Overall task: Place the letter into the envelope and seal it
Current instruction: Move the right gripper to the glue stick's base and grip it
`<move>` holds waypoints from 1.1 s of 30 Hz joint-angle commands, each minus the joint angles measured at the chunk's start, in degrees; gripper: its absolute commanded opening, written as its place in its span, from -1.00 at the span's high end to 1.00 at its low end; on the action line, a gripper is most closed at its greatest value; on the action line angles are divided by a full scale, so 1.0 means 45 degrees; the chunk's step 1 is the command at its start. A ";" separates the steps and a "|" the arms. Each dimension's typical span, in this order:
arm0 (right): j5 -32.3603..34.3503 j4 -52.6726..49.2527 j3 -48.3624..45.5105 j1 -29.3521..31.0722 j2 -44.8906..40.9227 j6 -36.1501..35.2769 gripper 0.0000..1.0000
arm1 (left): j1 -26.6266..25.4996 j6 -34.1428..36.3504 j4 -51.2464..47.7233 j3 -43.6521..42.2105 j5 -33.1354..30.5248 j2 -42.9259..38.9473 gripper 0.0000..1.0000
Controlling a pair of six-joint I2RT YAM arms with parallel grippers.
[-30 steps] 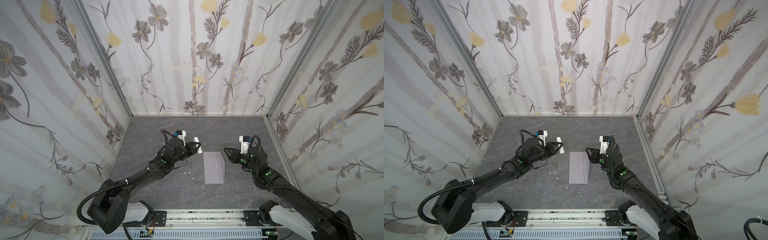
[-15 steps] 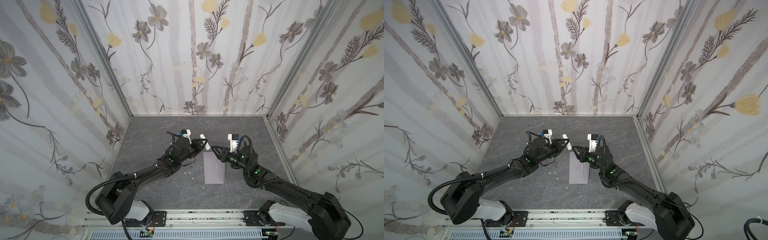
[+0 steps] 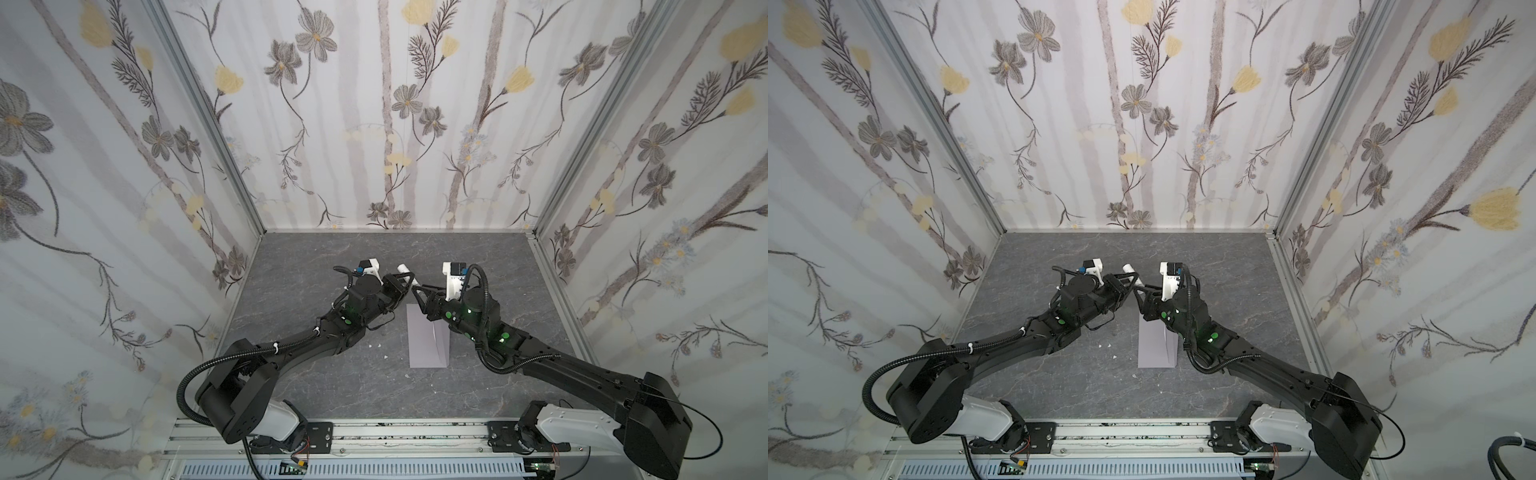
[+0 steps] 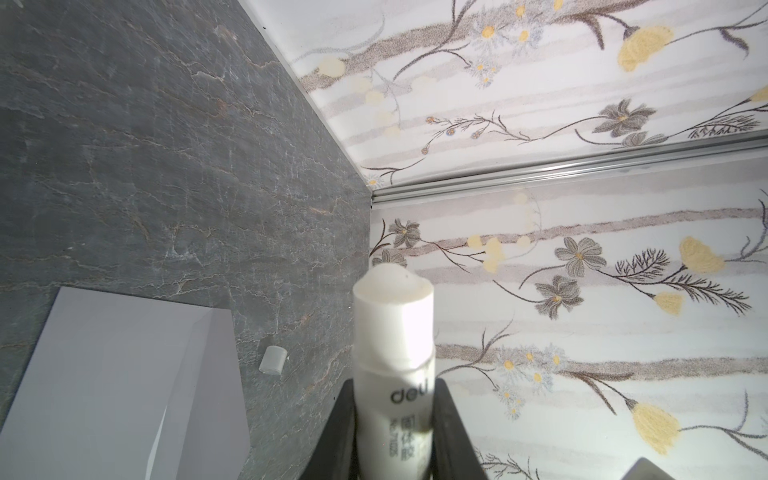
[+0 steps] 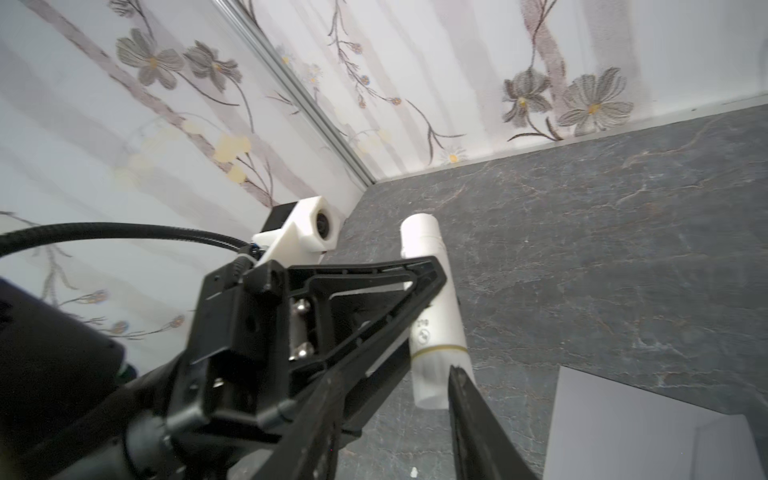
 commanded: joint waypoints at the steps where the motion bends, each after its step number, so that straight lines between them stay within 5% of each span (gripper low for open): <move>1: 0.1773 -0.1391 0.0530 0.0384 0.0176 -0.1408 0.12 | 0.0032 -0.0307 0.0501 0.0213 0.0109 0.0039 1.00; 13: 0.1924 -0.1674 0.0003 0.0420 -0.0683 -0.3274 0.06 | 0.0350 -0.0659 0.0119 -0.0063 0.2067 -0.0169 1.00; 33: 0.1111 -0.1694 0.0657 0.0420 -0.0206 -0.3799 0.12 | 0.0377 -0.0626 0.0139 0.0311 0.2569 0.0149 1.00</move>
